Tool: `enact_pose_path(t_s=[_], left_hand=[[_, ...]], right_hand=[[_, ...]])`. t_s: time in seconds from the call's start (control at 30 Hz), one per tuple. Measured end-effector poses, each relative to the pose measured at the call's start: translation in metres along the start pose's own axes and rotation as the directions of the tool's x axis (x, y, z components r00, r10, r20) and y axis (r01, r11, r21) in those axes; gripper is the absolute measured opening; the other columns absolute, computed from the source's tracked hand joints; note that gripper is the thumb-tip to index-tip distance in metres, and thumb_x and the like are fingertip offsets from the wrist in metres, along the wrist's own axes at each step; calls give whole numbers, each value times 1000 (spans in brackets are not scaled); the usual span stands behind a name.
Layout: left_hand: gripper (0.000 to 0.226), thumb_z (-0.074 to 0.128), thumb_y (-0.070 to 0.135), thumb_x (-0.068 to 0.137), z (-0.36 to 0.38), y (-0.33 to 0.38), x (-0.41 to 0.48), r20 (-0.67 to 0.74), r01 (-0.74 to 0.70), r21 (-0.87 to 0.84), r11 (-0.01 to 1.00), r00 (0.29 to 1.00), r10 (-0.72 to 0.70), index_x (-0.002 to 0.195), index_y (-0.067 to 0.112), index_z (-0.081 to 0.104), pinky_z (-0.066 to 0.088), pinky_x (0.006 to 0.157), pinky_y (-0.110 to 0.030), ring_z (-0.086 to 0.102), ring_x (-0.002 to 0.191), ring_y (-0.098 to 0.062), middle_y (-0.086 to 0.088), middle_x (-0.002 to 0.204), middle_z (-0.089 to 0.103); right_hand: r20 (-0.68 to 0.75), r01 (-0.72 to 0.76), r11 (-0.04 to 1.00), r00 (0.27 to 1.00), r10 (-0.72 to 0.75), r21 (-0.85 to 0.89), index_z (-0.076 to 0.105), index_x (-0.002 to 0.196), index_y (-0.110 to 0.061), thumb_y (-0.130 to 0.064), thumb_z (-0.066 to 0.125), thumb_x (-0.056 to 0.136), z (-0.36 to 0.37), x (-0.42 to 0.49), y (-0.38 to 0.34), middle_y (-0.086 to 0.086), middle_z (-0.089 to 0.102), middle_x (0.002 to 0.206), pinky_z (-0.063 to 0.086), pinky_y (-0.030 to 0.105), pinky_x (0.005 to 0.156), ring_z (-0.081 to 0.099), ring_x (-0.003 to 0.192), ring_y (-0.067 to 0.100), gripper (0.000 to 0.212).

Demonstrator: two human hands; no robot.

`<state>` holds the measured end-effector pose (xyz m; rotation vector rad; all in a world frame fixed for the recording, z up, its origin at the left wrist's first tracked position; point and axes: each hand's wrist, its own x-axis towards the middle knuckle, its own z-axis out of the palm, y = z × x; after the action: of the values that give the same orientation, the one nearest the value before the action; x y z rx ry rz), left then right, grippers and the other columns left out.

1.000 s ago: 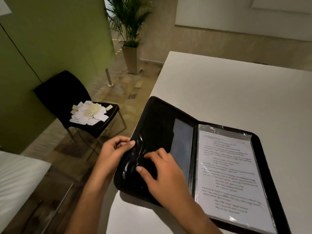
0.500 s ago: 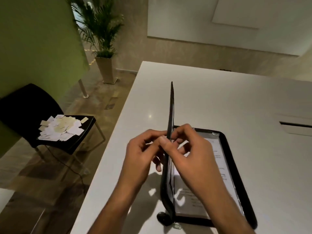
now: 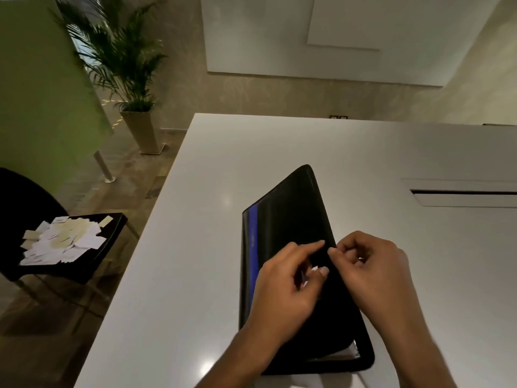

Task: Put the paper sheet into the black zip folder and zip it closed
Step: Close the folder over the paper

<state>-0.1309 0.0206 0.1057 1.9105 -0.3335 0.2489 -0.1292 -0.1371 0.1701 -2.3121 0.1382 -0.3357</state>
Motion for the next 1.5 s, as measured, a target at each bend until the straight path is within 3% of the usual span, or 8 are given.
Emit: enact_pose_path(t_s=[0.1,0.27,0.43,0.6,0.8,1.1,1.33,1.5], left_hand=[[44,67,46,101,22,-3,2,39,-4,70,998,999,1,145,40,65,58,82,-25,66,94,-9,20,100,62],[48,63,50,101,53,-13,3,132,-25,218,976,991,-4,147,37,64,57,84,-25,63,92,-3,21,103,61],[50,66,49,101,80,-25,3,211,-39,326,945,977,-33,149,36,63,56,91,-27,63,99,-4,17,111,62],[53,65,50,98,100,-40,1,267,-58,434,899,961,-66,148,33,64,56,90,-36,66,106,-15,10,113,65],[55,64,52,97,113,-56,-3,306,-63,486,872,947,-102,148,32,64,57,89,-38,65,105,-18,8,111,65],[59,67,42,99,120,-75,-10,346,-148,428,892,938,-10,153,18,61,54,95,-35,64,110,-20,-2,115,70],[56,72,35,100,117,-89,-9,376,-163,343,925,926,24,150,13,64,56,96,-35,65,102,-18,-4,108,70],[35,77,33,100,77,-90,-6,411,-8,147,989,910,-54,134,27,73,52,89,-8,66,97,5,21,107,67]], right_hand=[[-13,-32,999,999,32,-39,70,69,-25,-15,82,94,-3,4,29,2,66,56,44,21,58,65,55,16,29],[4,-107,989,994,108,-102,68,68,-25,-17,80,94,-3,5,75,1,65,56,58,36,61,66,57,19,30],[50,-194,970,978,203,-148,61,65,-24,-16,80,92,7,7,116,-2,60,54,43,31,53,60,55,17,34],[118,-272,943,947,298,-193,62,70,-25,-22,79,91,15,6,145,-5,62,57,41,31,53,63,65,19,27],[156,-315,921,922,353,-228,65,72,-26,-26,77,91,26,6,162,-4,66,63,41,30,53,65,68,17,24],[152,-361,893,900,409,-269,63,74,-26,-29,73,93,38,1,172,-5,68,68,43,31,55,66,68,18,22],[33,-421,873,896,442,-247,64,73,-29,-31,73,96,51,-9,168,-6,69,67,45,30,54,65,64,17,24],[-179,-351,870,935,306,-347,67,97,-31,-34,74,98,56,-31,150,-11,61,91,38,31,63,55,75,21,7]])
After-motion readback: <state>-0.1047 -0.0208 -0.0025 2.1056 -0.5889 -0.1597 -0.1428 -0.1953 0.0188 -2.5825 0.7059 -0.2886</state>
